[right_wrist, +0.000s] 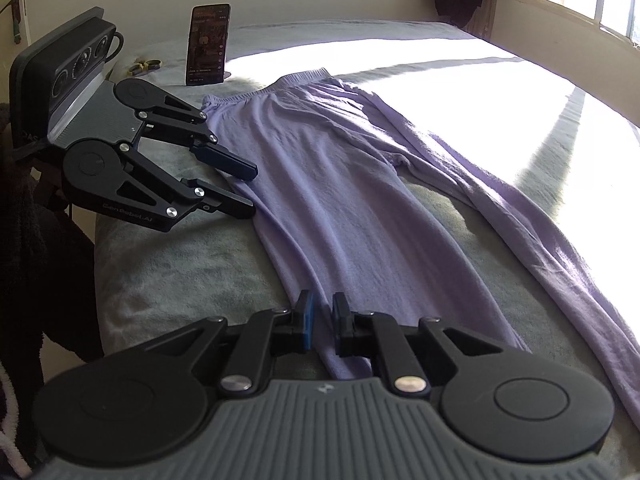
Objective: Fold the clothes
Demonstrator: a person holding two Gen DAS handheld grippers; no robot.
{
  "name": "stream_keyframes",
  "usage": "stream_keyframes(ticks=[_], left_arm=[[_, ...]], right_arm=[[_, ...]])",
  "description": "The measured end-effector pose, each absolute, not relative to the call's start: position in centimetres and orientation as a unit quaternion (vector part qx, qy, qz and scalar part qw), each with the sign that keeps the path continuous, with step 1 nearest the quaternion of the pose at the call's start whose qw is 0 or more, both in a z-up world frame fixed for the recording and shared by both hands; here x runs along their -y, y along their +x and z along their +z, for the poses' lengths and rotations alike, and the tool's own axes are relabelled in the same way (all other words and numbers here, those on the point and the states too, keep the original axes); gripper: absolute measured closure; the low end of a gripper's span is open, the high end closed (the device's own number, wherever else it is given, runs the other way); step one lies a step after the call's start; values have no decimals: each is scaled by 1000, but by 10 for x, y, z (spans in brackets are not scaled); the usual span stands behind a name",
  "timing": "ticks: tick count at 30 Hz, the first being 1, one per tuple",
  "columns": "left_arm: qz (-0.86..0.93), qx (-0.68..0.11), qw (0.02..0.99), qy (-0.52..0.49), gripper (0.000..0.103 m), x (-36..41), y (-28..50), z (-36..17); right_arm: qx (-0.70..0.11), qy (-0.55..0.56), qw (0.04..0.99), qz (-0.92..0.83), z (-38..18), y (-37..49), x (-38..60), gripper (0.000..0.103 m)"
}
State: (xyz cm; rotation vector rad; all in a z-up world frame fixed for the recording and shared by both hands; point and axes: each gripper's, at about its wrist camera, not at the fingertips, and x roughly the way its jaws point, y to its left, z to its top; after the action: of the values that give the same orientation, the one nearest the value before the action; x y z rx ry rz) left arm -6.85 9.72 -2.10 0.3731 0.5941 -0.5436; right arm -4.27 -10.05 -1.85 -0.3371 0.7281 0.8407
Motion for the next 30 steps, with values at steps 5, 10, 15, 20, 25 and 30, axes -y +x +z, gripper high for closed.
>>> stream_keyframes(ticks=[5,10,15,20,25,30], left_arm=[[-269,-253,905,211,103,-103,-83,-21],[-295,-227,900,226,103,-111,-106,-11],[-298,-228,897,233,103,-115,-115,-11],[-298,-225,894,245,103,-110,-115,-13],[-295,-222,900,232,103,-112,-114,-8],[-295,-223,900,230,103,-112,-114,-9]], right_arm=[[-352,-135,823,424,-16,-48,103,103],[-357,-129,805,456,-13,-59,101,103],[-331,-148,824,435,-10,-72,97,90],[-279,-191,850,404,-6,-83,83,88],[-258,-218,854,395,-10,-88,60,76],[-228,-262,857,381,-20,-94,33,58]])
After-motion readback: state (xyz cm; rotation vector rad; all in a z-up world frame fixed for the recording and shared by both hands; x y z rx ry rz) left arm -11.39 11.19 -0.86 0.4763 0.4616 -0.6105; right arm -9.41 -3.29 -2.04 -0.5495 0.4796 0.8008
